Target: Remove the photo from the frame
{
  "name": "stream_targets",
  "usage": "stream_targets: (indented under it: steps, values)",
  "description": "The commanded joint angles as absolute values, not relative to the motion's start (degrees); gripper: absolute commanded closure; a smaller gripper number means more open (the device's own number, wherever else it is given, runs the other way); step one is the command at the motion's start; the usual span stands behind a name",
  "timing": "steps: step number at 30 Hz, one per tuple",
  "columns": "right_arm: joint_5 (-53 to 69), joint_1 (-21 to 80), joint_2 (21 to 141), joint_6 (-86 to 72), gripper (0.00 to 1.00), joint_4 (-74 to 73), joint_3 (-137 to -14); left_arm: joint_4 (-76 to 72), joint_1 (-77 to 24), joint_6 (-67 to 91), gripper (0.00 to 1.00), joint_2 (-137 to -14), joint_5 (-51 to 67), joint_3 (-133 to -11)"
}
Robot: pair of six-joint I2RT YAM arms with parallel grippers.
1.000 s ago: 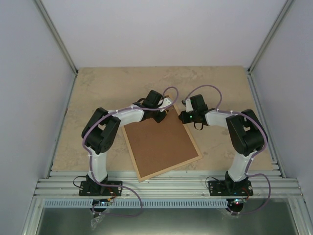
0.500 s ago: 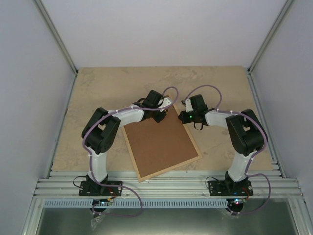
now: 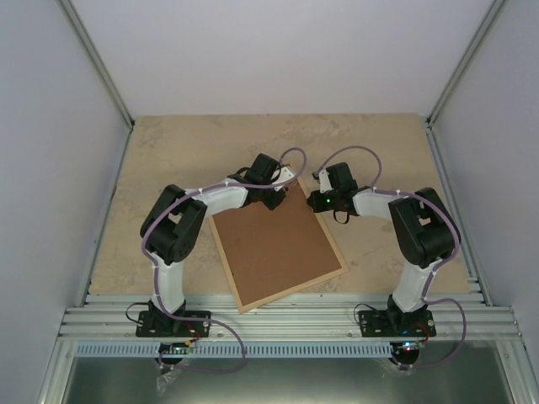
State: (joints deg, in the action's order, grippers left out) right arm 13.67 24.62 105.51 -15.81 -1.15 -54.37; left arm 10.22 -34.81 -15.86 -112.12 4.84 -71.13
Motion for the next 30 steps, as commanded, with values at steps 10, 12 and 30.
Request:
stream_targets:
  steps: [10, 12, 30]
  values:
    - [15.89, 25.92, 107.47, -14.94, 0.94, -2.27, -54.59, 14.61, -34.45, -16.79, 1.00, -114.53, 6.45, -73.08]
    - [16.04, 25.93, 107.53, -14.91, 0.94, -2.24, -54.63, 14.70, -34.48, -16.32, 1.00, -115.11, 5.00, -73.65]
    - [20.09, 26.72, 108.96, -14.37, 0.97, -0.77, -54.95, 5.27, -34.54, -10.71, 1.00, -115.93, 7.95, -71.31]
